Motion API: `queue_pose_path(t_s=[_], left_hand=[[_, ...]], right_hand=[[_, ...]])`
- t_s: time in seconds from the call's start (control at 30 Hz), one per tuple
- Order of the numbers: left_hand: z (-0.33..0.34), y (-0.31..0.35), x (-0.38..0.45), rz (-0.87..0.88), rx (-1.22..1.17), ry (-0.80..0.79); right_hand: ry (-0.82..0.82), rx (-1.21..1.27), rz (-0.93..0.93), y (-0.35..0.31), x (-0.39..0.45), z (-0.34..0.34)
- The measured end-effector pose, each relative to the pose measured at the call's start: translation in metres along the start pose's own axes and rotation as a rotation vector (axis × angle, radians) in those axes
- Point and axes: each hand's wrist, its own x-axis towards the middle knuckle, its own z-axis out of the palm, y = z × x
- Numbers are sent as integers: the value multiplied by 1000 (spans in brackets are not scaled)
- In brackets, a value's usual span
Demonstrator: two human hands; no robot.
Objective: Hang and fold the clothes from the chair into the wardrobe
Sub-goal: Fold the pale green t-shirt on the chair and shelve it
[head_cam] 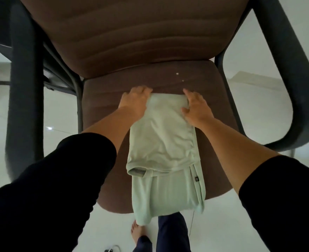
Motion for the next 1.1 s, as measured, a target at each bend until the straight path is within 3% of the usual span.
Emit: queue_pose_path(t_s=[0.17,0.33,0.43,0.6,0.67,0.87,1.1], left_hand=[[1,0,40,-80,-37,-115],[-8,-1,50,2,79,-202],[-29,0,55,16,119,-115],[-80,5,53,-21,75,316],[-97,7,42,-28,39,435],[-79,10,-31,45,21,531],[26,28,-137,161,13,348]], right_hand=[[-95,-37,-4,-4,34,-10],[-244,-169,-33,-11,45,-31],[-123,-186,-25,-20,45,-51],[318,-26,-52,-40,46,-88],[423,-22,-91,-49,39,-101],[399,-78,-233,-47,-24,-92],[282,-190,-239,4,-134,-5]])
